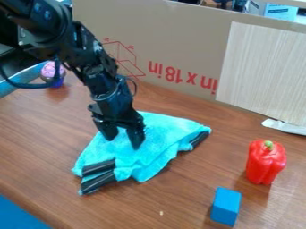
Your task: He moved the cloth back and forth
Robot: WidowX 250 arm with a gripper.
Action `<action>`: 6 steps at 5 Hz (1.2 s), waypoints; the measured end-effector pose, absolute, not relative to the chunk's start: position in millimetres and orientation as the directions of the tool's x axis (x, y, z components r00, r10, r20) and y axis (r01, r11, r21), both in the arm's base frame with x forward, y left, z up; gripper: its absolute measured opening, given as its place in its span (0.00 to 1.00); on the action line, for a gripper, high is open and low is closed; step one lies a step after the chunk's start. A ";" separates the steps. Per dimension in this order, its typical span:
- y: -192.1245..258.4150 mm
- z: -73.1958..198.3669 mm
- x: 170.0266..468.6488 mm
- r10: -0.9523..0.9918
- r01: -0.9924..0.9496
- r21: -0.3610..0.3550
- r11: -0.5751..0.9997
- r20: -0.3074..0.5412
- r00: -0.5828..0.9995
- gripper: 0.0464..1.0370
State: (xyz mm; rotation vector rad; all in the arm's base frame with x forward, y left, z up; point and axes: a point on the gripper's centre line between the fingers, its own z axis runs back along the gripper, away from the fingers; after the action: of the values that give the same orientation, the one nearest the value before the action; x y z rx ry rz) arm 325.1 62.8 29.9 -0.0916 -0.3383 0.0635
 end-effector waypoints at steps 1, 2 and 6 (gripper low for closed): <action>63.2 31.1 348.1 0.121 -0.087 -0.117 0.989 0.333 0.935 0.96; 61.3 34.6 368.0 0.146 -0.107 -0.129 0.986 0.339 0.929 0.96; 51.0 25.6 354.1 0.100 -0.070 -0.107 0.992 0.315 0.944 0.96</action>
State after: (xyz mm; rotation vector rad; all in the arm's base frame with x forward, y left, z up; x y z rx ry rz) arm 354.1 51.0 25.6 -0.0954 -0.3256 0.0867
